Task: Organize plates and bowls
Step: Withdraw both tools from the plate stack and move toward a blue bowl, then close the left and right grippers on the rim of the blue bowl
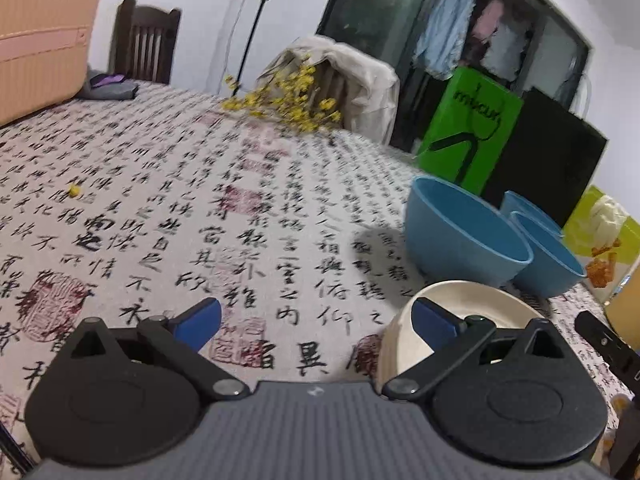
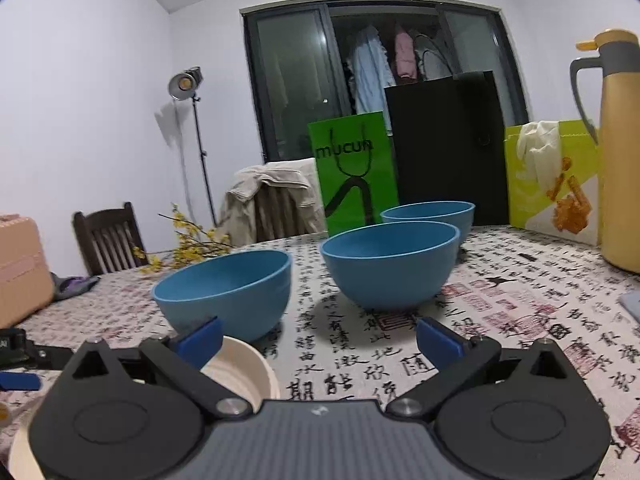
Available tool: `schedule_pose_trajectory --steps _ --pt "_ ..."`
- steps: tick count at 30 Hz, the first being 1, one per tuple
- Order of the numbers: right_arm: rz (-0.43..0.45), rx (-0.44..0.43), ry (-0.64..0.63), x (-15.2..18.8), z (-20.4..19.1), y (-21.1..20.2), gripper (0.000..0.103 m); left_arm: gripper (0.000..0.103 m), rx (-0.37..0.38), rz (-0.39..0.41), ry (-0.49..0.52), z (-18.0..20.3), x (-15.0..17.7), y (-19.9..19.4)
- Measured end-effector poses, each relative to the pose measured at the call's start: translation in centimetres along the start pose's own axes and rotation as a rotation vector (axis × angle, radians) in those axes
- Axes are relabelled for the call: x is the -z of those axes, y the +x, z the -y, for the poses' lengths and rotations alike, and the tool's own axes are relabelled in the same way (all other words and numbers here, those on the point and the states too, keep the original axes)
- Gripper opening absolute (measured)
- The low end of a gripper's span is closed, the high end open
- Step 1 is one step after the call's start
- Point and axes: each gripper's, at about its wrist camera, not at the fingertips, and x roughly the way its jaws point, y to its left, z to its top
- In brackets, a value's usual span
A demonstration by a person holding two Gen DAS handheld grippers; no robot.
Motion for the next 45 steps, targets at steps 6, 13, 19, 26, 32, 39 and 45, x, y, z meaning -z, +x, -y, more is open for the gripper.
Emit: schedule_pose_trajectory --steps 6,13,19,26,32,39,45 --pt "-0.032 -0.020 -0.054 -0.8 -1.4 -0.2 0.103 0.103 0.031 -0.034 -0.033 0.0 -2.1 -1.4" --pt "-0.029 -0.091 -0.001 -4.8 -2.2 -0.5 0.103 0.103 0.095 -0.001 0.043 3.2 -6.2 -2.9" --pt "-0.037 -0.077 0.058 -7.1 -1.8 0.2 0.103 0.103 0.130 0.028 0.111 6.8 -9.3 -2.4" --pt "-0.090 -0.071 0.120 -8.6 -0.4 1.6 0.103 0.103 0.134 0.018 0.104 9.5 -12.1 -1.0" --pt "-0.145 -0.043 0.175 -9.7 0.6 3.6 0.103 0.103 0.128 -0.064 0.065 10.7 -14.5 1.5" --pt "-0.166 0.036 0.208 -10.1 2.0 5.1 0.103 0.103 0.186 -0.120 -0.004 11.9 -16.2 4.4" --pt "-0.200 0.092 0.192 -10.1 2.3 6.3 0.103 0.103 0.208 -0.143 -0.075 10.1 -15.7 7.1"
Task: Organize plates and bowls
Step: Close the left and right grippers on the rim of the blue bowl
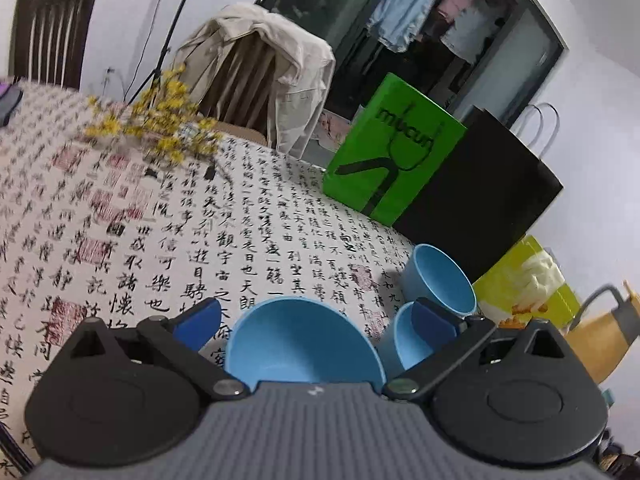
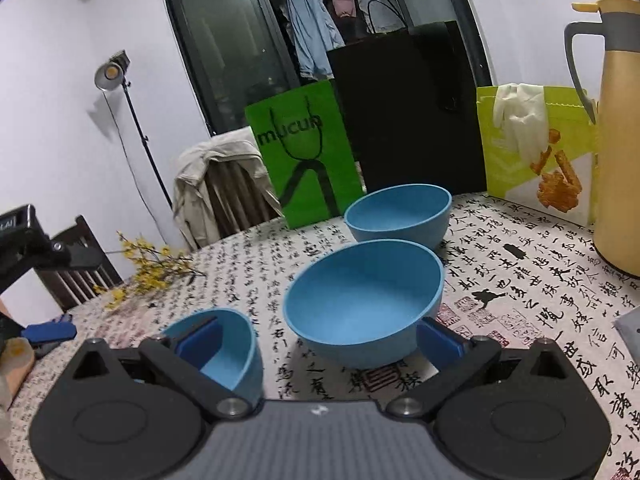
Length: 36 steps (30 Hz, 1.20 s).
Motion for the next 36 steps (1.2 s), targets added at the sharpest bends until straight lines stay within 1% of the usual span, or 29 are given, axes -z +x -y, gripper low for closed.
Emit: schedule_pose_trajectory --steps 1,2,5,8,12,15,19,25,29,32,36 --pt "-0.005 0.007 -0.004 0.0 -0.1 0.2 0.103 0.103 -0.027 0.003 -0.015 -0.6 0.0 0.3" --pt "-0.008 0.013 -0.010 0.0 -0.3 0.3 0.103 0.103 -0.053 -0.019 -0.001 -0.9 -0.3 0.9" --pt "-0.008 0.024 -0.019 -0.1 -0.8 0.6 0.103 0.103 -0.065 -0.056 -0.033 -2.1 -0.5 2.0" --pt "-0.011 0.029 -0.025 -0.2 -1.3 0.7 0.103 0.103 -0.067 -0.085 -0.031 -2.3 -0.4 2.6" --pt "-0.022 0.048 -0.043 -0.2 -2.0 0.5 0.103 0.103 -0.095 -0.105 -0.019 -2.2 -0.2 3.0" --pt "-0.023 0.061 -0.048 -0.1 -2.2 0.2 0.103 0.103 -0.102 -0.132 -0.013 -2.2 0.0 3.6" --pt "-0.039 0.083 -0.046 0.0 -2.5 0.3 0.103 0.103 -0.100 -0.168 -0.018 -2.3 0.2 4.2" --pt "-0.056 0.113 -0.062 0.4 -3.2 0.6 0.103 0.103 -0.084 -0.188 0.010 -2.0 0.5 4.5" --pt "-0.056 0.113 -0.065 0.4 -3.5 0.5 0.103 0.103 -0.083 -0.175 0.029 -1.8 0.5 4.5" --pt "-0.051 0.116 -0.077 0.2 -3.8 0.4 0.103 0.103 -0.066 -0.173 0.029 -1.8 0.4 4.4" --pt "-0.060 0.102 -0.088 -0.3 -4.0 0.7 0.103 0.103 -0.072 -0.152 0.041 -1.8 0.1 4.4"
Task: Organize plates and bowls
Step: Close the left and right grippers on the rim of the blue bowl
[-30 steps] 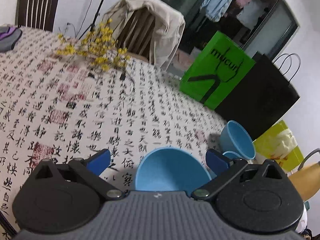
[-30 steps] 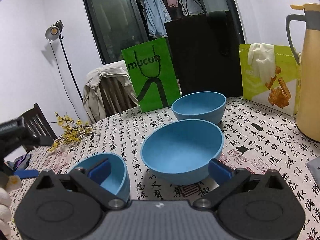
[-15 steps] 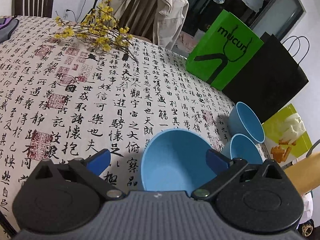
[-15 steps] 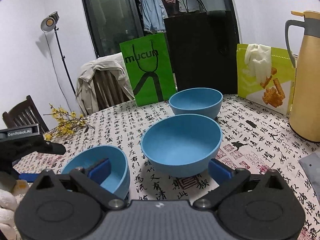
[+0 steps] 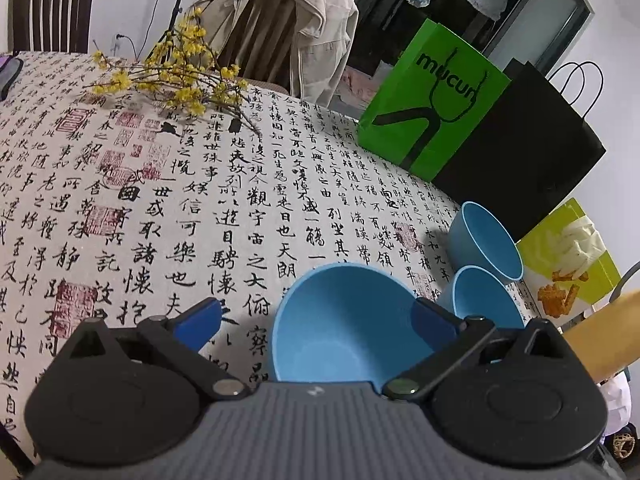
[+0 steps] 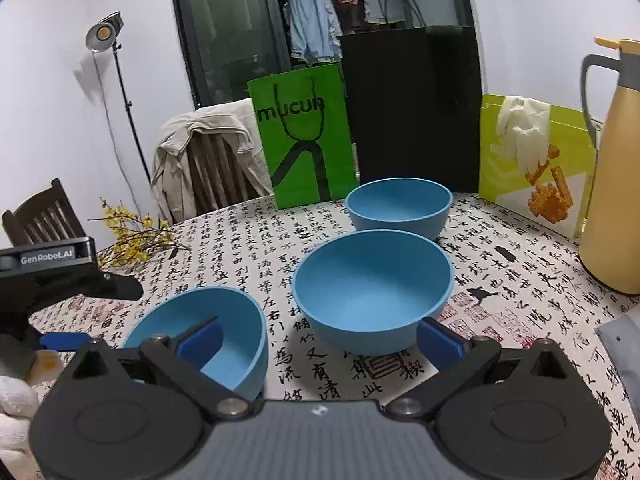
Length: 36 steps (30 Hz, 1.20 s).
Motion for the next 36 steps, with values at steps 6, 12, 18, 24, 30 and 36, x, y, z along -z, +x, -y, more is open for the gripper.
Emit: schedule_pose_trajectory --steps 6,12,18,24,30,36 --pt "-0.043 -0.009 -0.034 -0.9 -1.0 1.7 0.103 0.103 -0.004 -0.027 -0.004 -0.6 -0.4 1.2" --pt "-0.139 -0.042 -0.052 -1.1 -1.9 3.9 0.094 0.097 -0.023 -0.054 -0.019 -1.2 -0.6 2.1" --pt "-0.194 -0.057 -0.065 -0.7 -2.7 5.1 0.077 0.088 -0.059 -0.087 0.000 -1.1 -0.3 3.1" --pt "-0.228 -0.060 -0.080 -0.6 -3.4 5.9 0.060 0.078 -0.055 -0.122 0.004 -1.1 0.1 3.9" --pt "-0.267 -0.060 -0.077 -0.4 -3.5 6.9 0.046 0.063 -0.047 -0.141 0.018 -0.8 0.5 4.3" --pt "-0.296 -0.049 -0.062 -0.3 -3.4 7.8 0.038 0.043 -0.034 -0.166 0.026 -0.7 0.8 4.8"
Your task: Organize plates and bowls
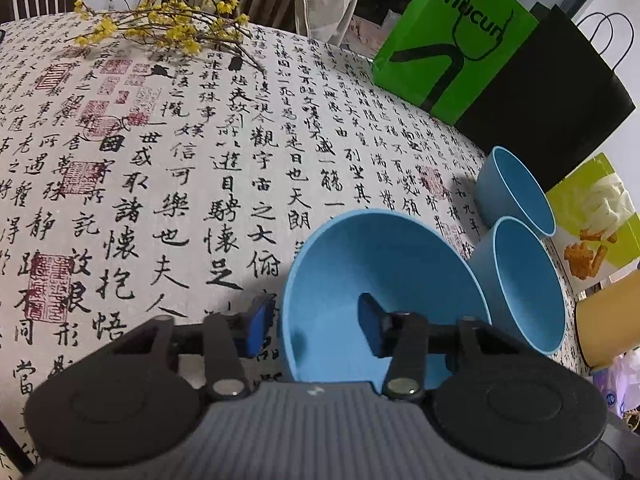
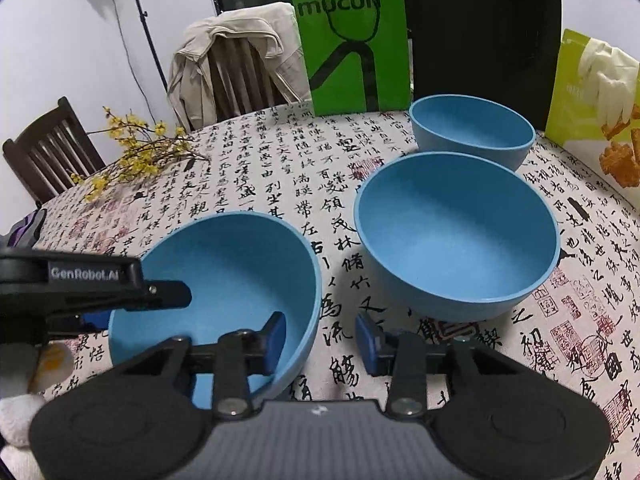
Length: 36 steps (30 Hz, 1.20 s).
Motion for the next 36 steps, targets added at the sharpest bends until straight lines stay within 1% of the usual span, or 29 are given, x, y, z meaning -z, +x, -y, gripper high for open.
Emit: schedule_pose_trajectory --steps 3,4,7,12,14,19,25,36 --pt "-0.012 0.004 0.009 -0.1 0.0 0.4 0.035 0.039 -0.017 0.003 0.009 0.2 0.2 0.2" --pt "-0.016 0.003 0.011 -0.1 0.0 0.5 0.031 0.036 -0.020 0.003 0.009 0.1 0.2 0.2" --pt "-0.028 0.003 0.014 -0.2 -0.1 0.8 0.028 0.029 -0.029 0.004 0.010 0.1 0.2 0.3" --pt "-0.039 0.000 0.010 -0.2 -0.3 1.2 0.019 0.024 -0.031 -0.001 0.009 -0.1 0.0 0.6" --pt "-0.041 -0.001 0.008 -0.3 -0.5 1.3 0.014 0.022 -0.031 -0.005 0.007 -0.2 0.0 0.8" --pt "-0.033 0.021 -0.006 -0.2 -0.8 1.4 0.014 0.021 -0.032 -0.001 0.014 -0.2 -0.1 0.9" --pt "-0.009 0.024 -0.011 -0.2 -0.7 1.1 0.014 0.021 -0.032 0.004 0.026 0.0 0.2 0.8" --pt "0.030 0.033 -0.028 -0.3 -0.8 0.2 0.013 0.021 -0.026 0.040 0.044 0.6 0.3 -0.2"
